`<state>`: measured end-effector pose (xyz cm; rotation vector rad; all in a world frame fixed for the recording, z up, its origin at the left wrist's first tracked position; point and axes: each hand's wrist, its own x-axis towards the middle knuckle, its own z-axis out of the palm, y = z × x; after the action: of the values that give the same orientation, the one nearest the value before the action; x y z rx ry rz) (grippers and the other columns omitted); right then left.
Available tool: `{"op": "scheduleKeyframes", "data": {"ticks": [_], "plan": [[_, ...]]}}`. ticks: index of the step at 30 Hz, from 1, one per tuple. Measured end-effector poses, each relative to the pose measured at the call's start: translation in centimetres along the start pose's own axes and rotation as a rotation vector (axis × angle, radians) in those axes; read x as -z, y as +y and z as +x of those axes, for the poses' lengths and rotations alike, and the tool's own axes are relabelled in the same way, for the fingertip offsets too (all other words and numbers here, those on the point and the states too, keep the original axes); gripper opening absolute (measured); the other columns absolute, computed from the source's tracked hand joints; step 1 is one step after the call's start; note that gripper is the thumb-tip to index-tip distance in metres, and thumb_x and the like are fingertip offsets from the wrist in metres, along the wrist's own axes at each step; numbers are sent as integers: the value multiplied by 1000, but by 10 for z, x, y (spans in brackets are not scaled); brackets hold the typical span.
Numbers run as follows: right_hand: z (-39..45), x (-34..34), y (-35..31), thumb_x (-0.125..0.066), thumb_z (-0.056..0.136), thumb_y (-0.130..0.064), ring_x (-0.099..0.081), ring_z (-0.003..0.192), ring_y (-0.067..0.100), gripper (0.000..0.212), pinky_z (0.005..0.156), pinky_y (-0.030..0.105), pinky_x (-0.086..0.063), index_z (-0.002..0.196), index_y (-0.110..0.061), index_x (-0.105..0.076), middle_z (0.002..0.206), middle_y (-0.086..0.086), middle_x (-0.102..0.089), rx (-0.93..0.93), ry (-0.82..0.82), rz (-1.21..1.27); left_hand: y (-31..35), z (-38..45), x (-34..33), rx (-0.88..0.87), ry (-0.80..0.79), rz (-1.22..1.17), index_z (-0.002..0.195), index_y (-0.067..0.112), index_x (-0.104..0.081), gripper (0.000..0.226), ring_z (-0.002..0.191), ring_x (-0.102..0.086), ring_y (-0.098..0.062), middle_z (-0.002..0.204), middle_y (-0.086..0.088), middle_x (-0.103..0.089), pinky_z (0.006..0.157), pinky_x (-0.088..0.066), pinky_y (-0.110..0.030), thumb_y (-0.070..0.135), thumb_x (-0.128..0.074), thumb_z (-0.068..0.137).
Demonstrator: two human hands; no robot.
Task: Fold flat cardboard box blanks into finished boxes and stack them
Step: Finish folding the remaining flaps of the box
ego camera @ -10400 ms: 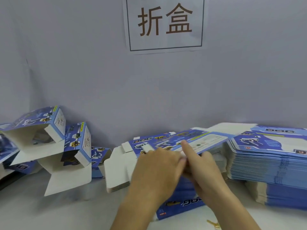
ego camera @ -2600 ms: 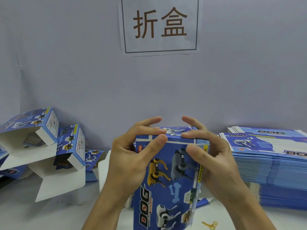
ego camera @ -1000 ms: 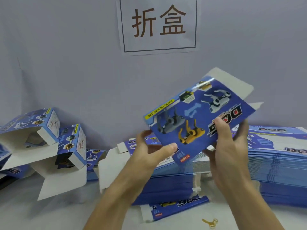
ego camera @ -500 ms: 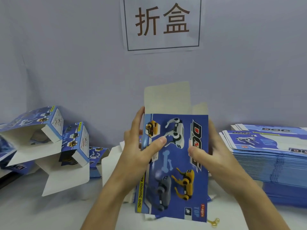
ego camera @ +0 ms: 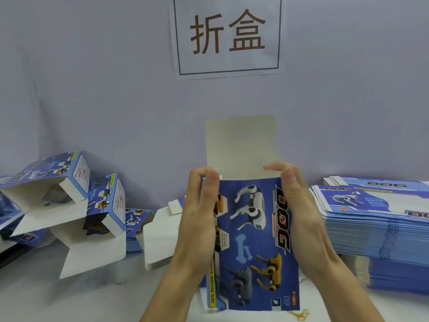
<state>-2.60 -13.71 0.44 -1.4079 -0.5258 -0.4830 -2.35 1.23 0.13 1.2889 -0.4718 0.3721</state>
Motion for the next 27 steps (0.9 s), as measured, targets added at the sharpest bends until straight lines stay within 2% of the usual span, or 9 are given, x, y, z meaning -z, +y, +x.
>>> {"op": "scheduleKeyframes", "data": {"ticks": [4,7,11,13,15,17,19,23,27], "plan": [[2,0,4,-41,90,-57,-50,53,34,50,53,40,-44,79,-9,-48,64,27,-45,17,113,-29,1,2,2,89,83,20,71,24,-46,35,60,-46,-19,59,-2,-41,51,-44,-32,53,-56,89],[2,0,10,-43,84,-39,-50,49,20,26,46,28,-40,86,-15,-54,58,6,-47,-14,114,-43,1,1,7,86,73,7,77,30,-52,8,57,-42,-22,61,-5,-38,51,-39,-35,33,-47,82],[3,-1,11,-42,80,-34,-45,55,24,56,52,32,-44,132,-54,-48,64,13,-43,-68,84,65,2,2,9,113,14,-93,118,62,-53,52,67,-56,-30,71,-10,-51,63,-54,-43,32,-47,76],[0,-1,7,-43,82,-32,-55,59,29,45,56,36,-49,121,-47,-58,75,24,-53,-51,58,142,4,-1,8,89,-31,-94,117,52,-59,44,69,-64,-27,88,-12,-63,60,-56,-39,34,-49,78],[-4,-3,5,-45,86,-33,-60,60,25,21,51,33,-51,102,-27,-58,77,15,-56,-14,40,263,7,-1,6,94,-40,-174,105,32,-62,30,72,-62,-32,94,-16,-62,59,-53,-40,47,-60,79],[-7,-3,5,-51,90,-46,-58,63,24,30,51,30,-50,93,-16,-51,80,13,-53,10,33,359,6,-2,10,125,-27,-150,98,23,-58,59,79,-55,-39,94,-18,-58,69,-47,-55,72,-69,66],[-7,-2,2,-64,85,-57,-63,59,22,43,49,29,-52,92,-16,-50,77,11,-57,9,-28,392,6,-2,13,121,-34,-47,96,24,-53,65,81,-53,-42,96,-19,-58,76,-43,-66,76,-68,61],[-5,6,2,-51,93,-15,-73,73,24,12,53,27,-57,105,-13,-54,100,16,-63,24,-71,263,7,-2,16,33,-128,26,106,38,-53,41,93,-70,-43,105,-14,-70,81,-51,-64,53,-72,72],[-8,11,5,-60,88,-29,-73,90,35,29,63,36,-61,116,-26,-65,109,12,-72,107,-57,194,12,-2,24,-55,-154,165,120,48,-57,65,93,-67,-48,105,-9,-70,71,-55,-70,77,-72,64]]}}
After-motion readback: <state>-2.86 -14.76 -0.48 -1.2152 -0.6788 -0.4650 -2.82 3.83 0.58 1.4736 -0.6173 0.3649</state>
